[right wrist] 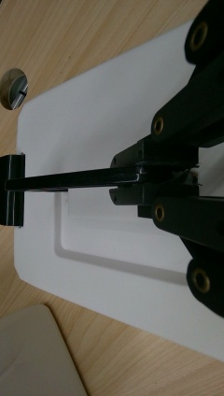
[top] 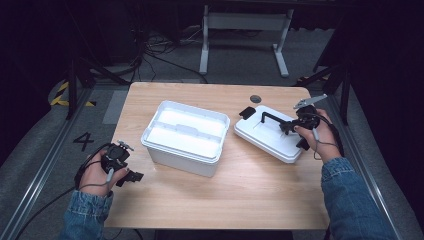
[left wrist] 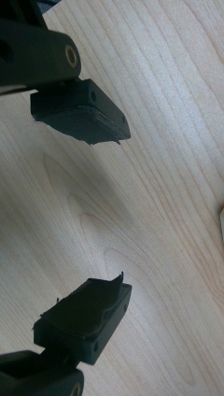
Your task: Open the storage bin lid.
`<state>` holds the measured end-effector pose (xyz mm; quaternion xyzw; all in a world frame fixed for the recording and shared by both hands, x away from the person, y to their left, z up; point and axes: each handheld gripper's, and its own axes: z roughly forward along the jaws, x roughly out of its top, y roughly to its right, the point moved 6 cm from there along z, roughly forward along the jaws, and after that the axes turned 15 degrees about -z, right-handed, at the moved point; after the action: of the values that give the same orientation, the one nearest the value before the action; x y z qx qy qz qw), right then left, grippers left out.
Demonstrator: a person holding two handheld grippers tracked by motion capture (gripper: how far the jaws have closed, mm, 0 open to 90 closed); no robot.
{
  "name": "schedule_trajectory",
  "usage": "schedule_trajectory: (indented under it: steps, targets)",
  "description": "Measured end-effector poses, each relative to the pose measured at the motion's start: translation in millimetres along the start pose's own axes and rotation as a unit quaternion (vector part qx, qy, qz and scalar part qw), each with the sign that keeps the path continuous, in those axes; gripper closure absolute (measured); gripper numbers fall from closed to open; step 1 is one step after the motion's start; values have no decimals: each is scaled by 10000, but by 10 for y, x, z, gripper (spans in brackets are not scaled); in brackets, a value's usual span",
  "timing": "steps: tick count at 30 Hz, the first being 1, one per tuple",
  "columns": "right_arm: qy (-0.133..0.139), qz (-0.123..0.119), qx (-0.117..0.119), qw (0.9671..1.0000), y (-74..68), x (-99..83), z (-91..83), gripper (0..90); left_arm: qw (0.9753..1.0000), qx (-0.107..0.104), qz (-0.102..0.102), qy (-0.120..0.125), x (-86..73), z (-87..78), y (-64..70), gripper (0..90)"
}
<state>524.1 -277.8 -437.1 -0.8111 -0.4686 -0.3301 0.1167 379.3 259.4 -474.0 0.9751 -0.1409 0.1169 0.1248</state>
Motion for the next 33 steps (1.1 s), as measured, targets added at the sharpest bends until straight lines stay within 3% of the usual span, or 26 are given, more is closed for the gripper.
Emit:
schedule_trajectory:
  steps: [18, 33]
  targets:
    - [1, 169, 93, 9998, -18, -223, 143, 847, 10000, -10, 9, -10, 1, 9, 5, 226]
    - [-85, 514, 346, 9980, -46, -411, 253, 842, 10000, 1, 42, -37, 11, 19, 5, 225]
